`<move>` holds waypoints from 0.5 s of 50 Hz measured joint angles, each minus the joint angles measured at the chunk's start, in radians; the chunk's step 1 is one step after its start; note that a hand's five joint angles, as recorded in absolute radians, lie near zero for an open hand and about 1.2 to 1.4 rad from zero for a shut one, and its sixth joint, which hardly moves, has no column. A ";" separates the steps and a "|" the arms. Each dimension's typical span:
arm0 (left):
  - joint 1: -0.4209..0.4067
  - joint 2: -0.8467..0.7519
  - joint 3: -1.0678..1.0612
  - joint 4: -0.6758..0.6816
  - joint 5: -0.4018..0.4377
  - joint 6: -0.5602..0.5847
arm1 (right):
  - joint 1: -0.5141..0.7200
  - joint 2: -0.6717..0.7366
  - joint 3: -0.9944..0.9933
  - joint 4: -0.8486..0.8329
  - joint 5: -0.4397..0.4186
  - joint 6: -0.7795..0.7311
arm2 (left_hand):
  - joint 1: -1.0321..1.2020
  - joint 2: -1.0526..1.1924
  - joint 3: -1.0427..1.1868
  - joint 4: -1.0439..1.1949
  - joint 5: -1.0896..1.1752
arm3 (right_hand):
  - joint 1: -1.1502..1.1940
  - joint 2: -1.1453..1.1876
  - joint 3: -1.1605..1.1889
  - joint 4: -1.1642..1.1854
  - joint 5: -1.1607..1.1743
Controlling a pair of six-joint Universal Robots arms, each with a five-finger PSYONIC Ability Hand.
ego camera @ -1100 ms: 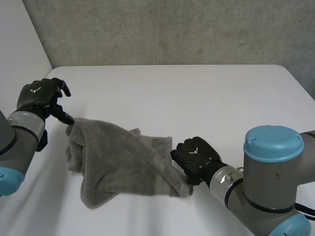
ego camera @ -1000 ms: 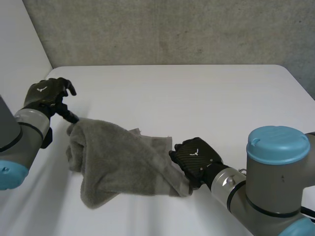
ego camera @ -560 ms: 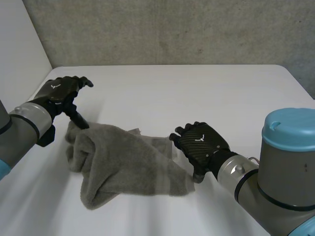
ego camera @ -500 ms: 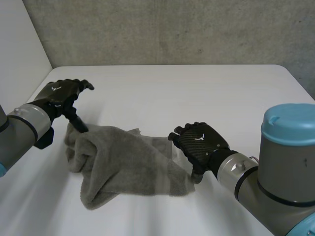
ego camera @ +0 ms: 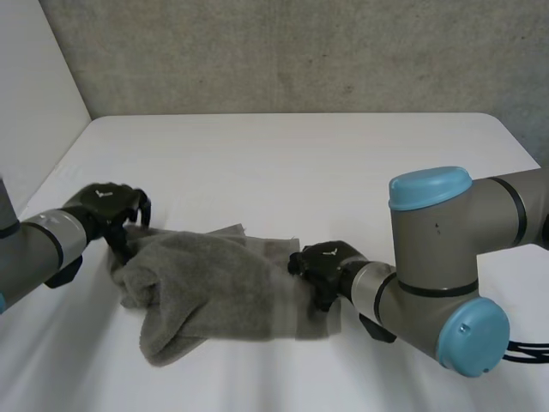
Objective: Fold the towel.
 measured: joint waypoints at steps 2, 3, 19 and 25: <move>-0.006 -0.011 0.002 -0.009 0.000 0.017 | -0.001 0.003 -0.016 -0.001 0.013 -0.002 | 0.282 0.278 0.260 0.264 0.256 | 0.167 0.162 0.165 0.167 0.165; -0.012 -0.018 0.004 -0.016 0.000 0.029 | -0.001 0.002 -0.027 -0.003 0.025 -0.003 | 0.421 0.421 0.420 0.418 0.417 | 0.307 0.298 0.295 0.299 0.297; -0.153 0.050 0.266 0.140 -0.056 -0.085 | -0.047 -0.238 -0.104 -0.427 0.096 -0.014 | 0.535 0.614 0.644 0.604 0.585 | 0.376 0.329 0.390 0.399 0.374; -0.179 0.245 0.220 0.441 -0.159 -0.305 | -0.081 -0.366 -0.029 -0.632 0.090 -0.019 | 0.535 0.633 0.644 0.604 0.596 | 0.377 0.329 0.391 0.399 0.380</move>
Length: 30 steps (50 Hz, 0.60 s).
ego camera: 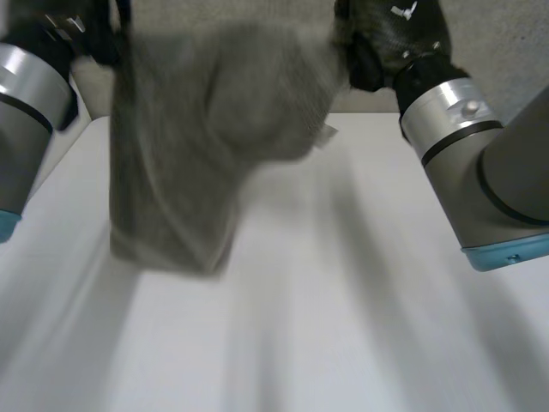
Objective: Fold the towel.
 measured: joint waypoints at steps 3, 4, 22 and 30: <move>-0.004 0.056 -0.062 0.069 -0.018 -0.048 | -0.007 -0.010 0.012 0.019 -0.006 -0.021 | 0.000 0.000 0.000 0.000 0.006 | 0.000 0.000 0.000 0.000 0.000; -0.006 0.062 -0.075 0.075 -0.018 -0.053 | -0.010 -0.008 0.012 0.034 -0.008 -0.031 | 0.000 0.000 0.000 0.000 0.008 | 0.000 0.000 0.000 0.000 0.000; -0.179 -0.022 -0.445 -0.153 0.014 0.042 | -0.081 0.122 0.115 0.617 0.085 -0.801 | 0.000 0.000 0.004 0.007 0.009 | -0.022 -0.003 -0.031 -0.035 -0.020; -0.393 -0.064 -0.479 -0.208 0.006 0.046 | -0.130 0.107 0.162 0.620 0.146 -0.901 | -0.244 -0.325 -0.344 -0.333 -0.296 | -0.915 -0.884 -0.922 -0.928 -0.946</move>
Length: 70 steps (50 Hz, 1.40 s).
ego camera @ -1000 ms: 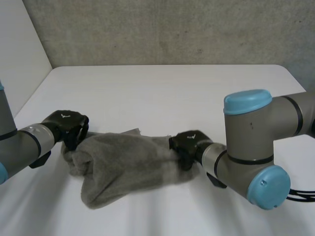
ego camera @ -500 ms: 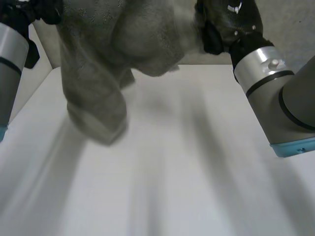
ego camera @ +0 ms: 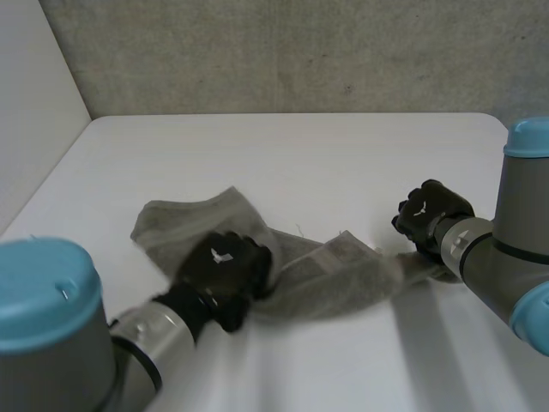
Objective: Fold the towel.
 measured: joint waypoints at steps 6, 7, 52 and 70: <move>-0.095 0.010 0.010 -0.010 -0.008 0.003 | -0.007 -0.016 -0.024 -0.026 0.003 0.026 | -0.774 -0.765 -0.782 -0.775 -0.785 | -0.171 -0.151 -0.167 -0.155 -0.181; -0.104 0.015 0.014 -0.010 -0.010 0.004 | -0.007 -0.020 -0.033 -0.037 0.003 0.045 | -0.849 -0.843 -0.864 -0.847 -0.866 | -0.172 -0.151 -0.167 -0.155 -0.181; 0.362 -0.489 0.601 -0.159 0.336 0.212 | 0.008 0.344 -0.338 0.047 -0.382 0.672 | -0.885 -0.884 -0.885 -0.886 -0.876 | -0.172 -0.151 -0.167 -0.155 -0.176; 0.358 -0.537 0.628 -0.200 0.326 0.250 | 0.011 0.459 -0.392 0.046 -0.330 0.625 | -0.798 -0.804 -0.806 -0.795 -0.793 | 0.092 0.100 0.093 0.094 0.137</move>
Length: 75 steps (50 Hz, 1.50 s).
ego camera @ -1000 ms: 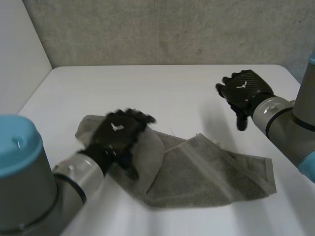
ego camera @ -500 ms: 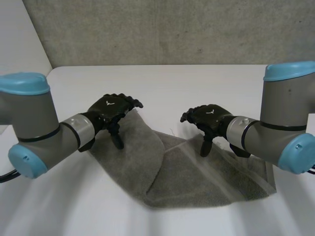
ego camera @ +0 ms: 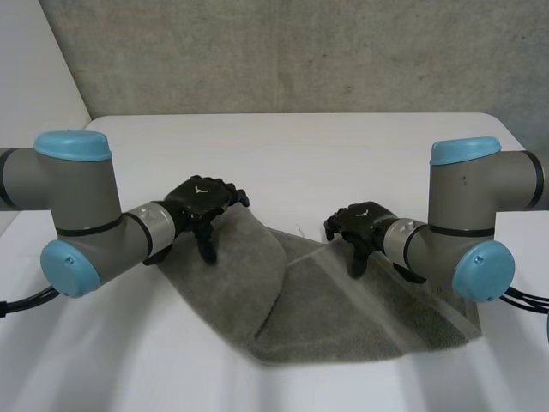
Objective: Fold the towel.
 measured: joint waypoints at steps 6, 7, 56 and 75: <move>-0.008 -0.007 0.000 0.002 0.002 0.001 | 0.003 0.005 0.003 0.000 0.002 -0.005 | 0.000 0.000 0.000 0.000 0.000 | 0.148 0.134 0.136 0.133 0.125; -0.010 -0.011 0.000 0.003 0.003 0.001 | 0.003 0.005 0.005 0.000 0.002 -0.006 | 0.000 0.000 0.000 0.000 0.000 | 0.210 0.202 0.200 0.198 0.188; -0.122 -0.133 0.110 0.053 -0.145 0.167 | -0.011 -0.365 0.419 -0.159 0.031 -0.004 | 1.041 1.105 1.141 1.127 1.076 | 0.817 0.770 0.833 0.833 0.820; -0.113 0.090 0.186 0.531 -0.448 0.041 | 0.006 -0.433 0.152 -0.557 0.086 0.035 | 1.041 1.105 1.146 1.128 1.076 | 0.823 0.770 0.834 0.833 0.820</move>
